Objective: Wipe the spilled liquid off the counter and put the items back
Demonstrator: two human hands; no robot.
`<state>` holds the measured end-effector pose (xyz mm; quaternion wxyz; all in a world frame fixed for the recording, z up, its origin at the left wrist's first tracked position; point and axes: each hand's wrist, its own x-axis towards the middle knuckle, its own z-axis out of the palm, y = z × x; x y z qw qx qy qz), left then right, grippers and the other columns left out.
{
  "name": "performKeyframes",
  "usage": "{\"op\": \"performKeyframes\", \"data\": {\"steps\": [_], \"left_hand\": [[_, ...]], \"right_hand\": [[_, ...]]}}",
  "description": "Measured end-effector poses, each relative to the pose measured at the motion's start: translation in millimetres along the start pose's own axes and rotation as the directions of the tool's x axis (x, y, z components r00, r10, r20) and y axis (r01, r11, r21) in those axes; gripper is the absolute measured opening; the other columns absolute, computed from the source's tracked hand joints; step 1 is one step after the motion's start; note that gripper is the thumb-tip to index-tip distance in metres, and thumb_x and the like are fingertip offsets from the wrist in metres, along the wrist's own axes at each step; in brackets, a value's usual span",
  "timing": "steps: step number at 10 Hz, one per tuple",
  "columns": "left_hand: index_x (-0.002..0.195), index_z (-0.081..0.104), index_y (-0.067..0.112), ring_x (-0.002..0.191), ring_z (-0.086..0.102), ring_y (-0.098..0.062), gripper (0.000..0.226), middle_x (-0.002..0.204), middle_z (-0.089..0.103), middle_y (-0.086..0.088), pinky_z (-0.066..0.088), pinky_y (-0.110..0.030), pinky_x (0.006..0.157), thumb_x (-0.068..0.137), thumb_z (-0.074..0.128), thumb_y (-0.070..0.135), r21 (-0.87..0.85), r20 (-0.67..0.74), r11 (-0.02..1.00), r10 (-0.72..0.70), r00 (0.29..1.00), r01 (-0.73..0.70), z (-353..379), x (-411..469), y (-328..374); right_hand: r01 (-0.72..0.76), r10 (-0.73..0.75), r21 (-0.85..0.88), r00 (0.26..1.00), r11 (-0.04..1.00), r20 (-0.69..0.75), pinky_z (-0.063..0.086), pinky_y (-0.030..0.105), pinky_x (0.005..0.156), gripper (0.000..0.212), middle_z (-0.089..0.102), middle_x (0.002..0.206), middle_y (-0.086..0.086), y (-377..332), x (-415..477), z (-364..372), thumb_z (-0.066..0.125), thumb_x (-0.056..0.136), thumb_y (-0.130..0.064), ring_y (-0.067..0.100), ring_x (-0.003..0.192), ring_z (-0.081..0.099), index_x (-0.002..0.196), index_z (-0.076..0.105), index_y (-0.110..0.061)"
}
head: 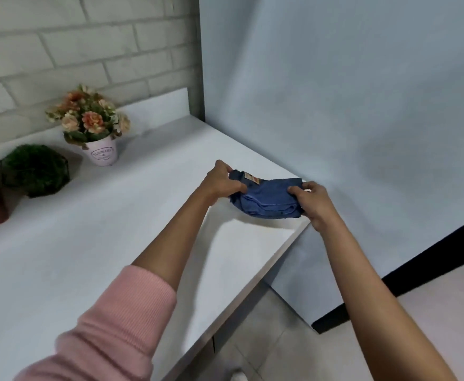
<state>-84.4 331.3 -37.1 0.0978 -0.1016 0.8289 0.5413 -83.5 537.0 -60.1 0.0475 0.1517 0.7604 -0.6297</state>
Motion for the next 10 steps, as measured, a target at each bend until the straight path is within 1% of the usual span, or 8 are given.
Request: {"op": "performKeyframes", "data": {"steps": [1, 2, 3, 4, 5, 6, 8, 10], "left_hand": [[0.114, 0.043, 0.009, 0.093, 0.048, -0.019, 0.058, 0.106, 0.046, -0.003, 0.04, -0.021, 0.058, 0.069, 0.078, 0.019, 0.019, -0.082, 0.998, 0.057, 0.995, -0.055, 27, 39, 13], [0.105, 0.049, 0.01, 0.087, 0.048, -0.018, 0.047, 0.099, 0.048, -0.003, 0.038, -0.019, 0.057, 0.071, 0.08, 0.019, 0.015, -0.12, 0.993, 0.122, 0.985, -0.121, 51, 78, 22], [0.111, 0.055, 0.005, 0.087, 0.051, -0.018, 0.048, 0.097, 0.053, -0.004, 0.04, -0.023, 0.07, 0.072, 0.08, 0.019, 0.053, -0.102, 0.987, 0.158, 0.982, -0.153, 69, 107, 28], [0.11, 0.058, 0.005, 0.085, 0.052, -0.016, 0.046, 0.095, 0.055, -0.004, 0.037, -0.017, 0.068, 0.072, 0.08, 0.019, 0.086, -0.073, 0.981, 0.181, 0.981, -0.175, 84, 128, 32], [0.108, 0.06, 0.004, 0.084, 0.052, -0.016, 0.042, 0.094, 0.057, -0.005, 0.033, -0.014, 0.061, 0.073, 0.079, 0.017, 0.126, -0.075, 0.975, 0.193, 0.978, -0.183, 93, 141, 29], [0.107, 0.061, 0.001, 0.086, 0.05, -0.017, 0.04, 0.101, 0.061, -0.011, 0.034, -0.018, 0.066, 0.073, 0.078, 0.013, 0.184, -0.085, 0.967, 0.192, 0.978, -0.174, 97, 146, 21], [0.108, 0.059, 0.0, 0.107, 0.052, -0.032, 0.045, 0.113, 0.057, -0.019, 0.044, -0.035, 0.083, 0.073, 0.078, 0.019, 0.298, -0.101, 0.939, 0.21, 0.972, -0.172, 98, 149, 11], [0.111, 0.055, 0.005, 0.112, 0.046, -0.028, 0.039, 0.115, 0.051, -0.014, 0.04, -0.033, 0.086, 0.082, 0.068, 0.028, 0.316, -0.193, 0.921, 0.296, 0.935, -0.227, 89, 137, 7]], "right_hand": [[-0.04, 0.042, 0.044, 0.998, 0.998, -0.04, 0.054, 0.029, 0.055, 0.017, 0.062, 0.096, 0.014, 9, 31, -18, 0.06, 0.088, -0.011, 0.024, 0.078, 0.062, 0.102, 0.053, -0.006], [-0.078, 0.08, 0.026, 0.992, 0.997, -0.092, 0.056, 0.035, 0.064, 0.016, 0.062, 0.093, 0.014, 20, 59, -31, 0.062, 0.088, -0.012, 0.025, 0.074, 0.062, 0.099, 0.054, -0.005], [-0.108, 0.107, 0.001, 0.985, 0.994, -0.136, 0.058, 0.04, 0.067, 0.022, 0.061, 0.09, 0.012, 30, 78, -40, 0.064, 0.086, -0.012, 0.021, 0.067, 0.061, 0.102, 0.055, -0.002], [-0.118, 0.102, -0.072, 0.977, 0.99, -0.187, 0.056, 0.048, 0.082, 0.021, 0.061, 0.093, 0.015, 38, 93, -47, 0.067, 0.084, -0.014, 0.03, 0.08, 0.063, 0.096, 0.054, -0.003], [-0.1, 0.05, -0.219, 0.973, 0.97, -0.224, 0.053, 0.042, 0.085, 0.029, 0.063, 0.089, 0.015, 43, 99, -50, 0.071, 0.082, -0.021, 0.033, 0.089, 0.064, 0.098, 0.059, -0.001], [-0.068, -0.02, -0.33, 0.966, 0.942, -0.257, 0.042, 0.026, 0.071, 0.036, 0.061, 0.081, 0.013, 46, 98, -51, 0.074, 0.079, -0.022, 0.024, 0.078, 0.057, 0.1, 0.06, 0.003], [-0.011, -0.145, -0.433, 0.934, 0.901, -0.326, 0.038, 0.027, 0.07, 0.04, 0.064, 0.097, 0.02, 46, 88, -45, 0.076, 0.078, -0.022, 0.031, 0.094, 0.059, 0.103, 0.055, 0.003], [0.033, -0.204, -0.411, 0.902, 0.911, -0.38, 0.04, 0.028, 0.072, 0.046, 0.061, 0.104, 0.016, 38, 76, -42, 0.071, 0.082, -0.03, 0.028, 0.094, 0.058, 0.113, 0.051, -0.001]]}}
